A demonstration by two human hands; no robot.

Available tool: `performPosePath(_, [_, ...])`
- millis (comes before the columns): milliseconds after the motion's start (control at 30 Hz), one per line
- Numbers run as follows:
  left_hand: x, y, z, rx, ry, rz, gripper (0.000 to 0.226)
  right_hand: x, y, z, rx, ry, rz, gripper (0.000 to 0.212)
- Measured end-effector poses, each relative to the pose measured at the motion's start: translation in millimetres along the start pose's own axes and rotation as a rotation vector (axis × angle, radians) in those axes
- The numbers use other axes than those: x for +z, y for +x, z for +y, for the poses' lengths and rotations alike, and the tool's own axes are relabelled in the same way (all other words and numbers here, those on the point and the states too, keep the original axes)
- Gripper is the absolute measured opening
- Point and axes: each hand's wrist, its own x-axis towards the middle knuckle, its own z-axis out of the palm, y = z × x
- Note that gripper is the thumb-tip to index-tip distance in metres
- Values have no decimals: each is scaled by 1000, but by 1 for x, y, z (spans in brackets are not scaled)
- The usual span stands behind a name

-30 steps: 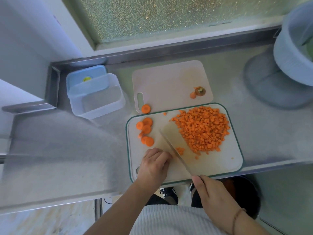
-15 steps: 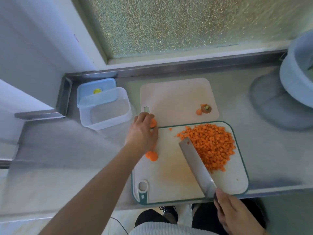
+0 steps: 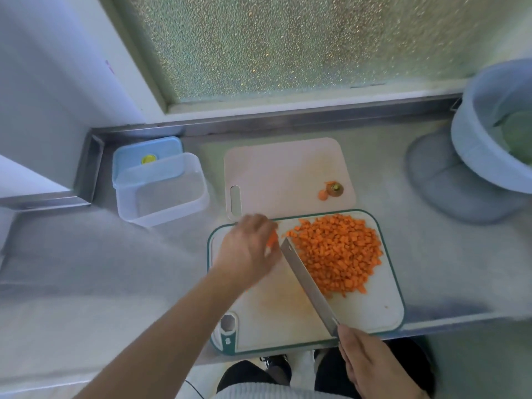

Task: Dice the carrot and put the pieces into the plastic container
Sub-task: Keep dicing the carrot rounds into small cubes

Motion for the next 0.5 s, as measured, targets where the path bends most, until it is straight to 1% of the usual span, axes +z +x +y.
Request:
performPosePath(33, [6,-19,10,77,-7,-42,28,1,0,-1,25,6,-14,37])
performPosePath(67, [13,-36,17,111,-9,-82,28,2,0,0,13,14,6,40])
performPosePath(100, [20,-51,21,117,-16,-106,26,0,-4,-4,11,7,-16,40])
performPosePath(133, [27,-63,24,107,-30,-113,21,0,-4,-6,-5,0,-26,32])
performPosePath(167, [33,-73,25,98,-47,-110,16,-3,-5,-9,-22,-17,-40,28])
performPosePath(233, [40,-84,30,112,-92,-83,11,-7,-5,-9,-72,-83,-13,30])
performPosePath(300, [42,-88,35,134,-142,-54,11,-6,-4,-9,-93,-146,-13,29])
performPosePath(367, [42,-91,38,161,-168,-39,14,-1,-5,-11,-83,-145,-48,25])
performPosePath(400, [42,-93,38,176,-171,-30,15,1,-6,-13,-77,-168,-63,33])
performPosePath(467, [43,-96,36,201,-175,-9,16,3,-8,-13,-87,-224,-74,74])
performPosePath(500, [44,-98,34,216,-171,3,15,3,-9,-9,-92,-244,-57,88])
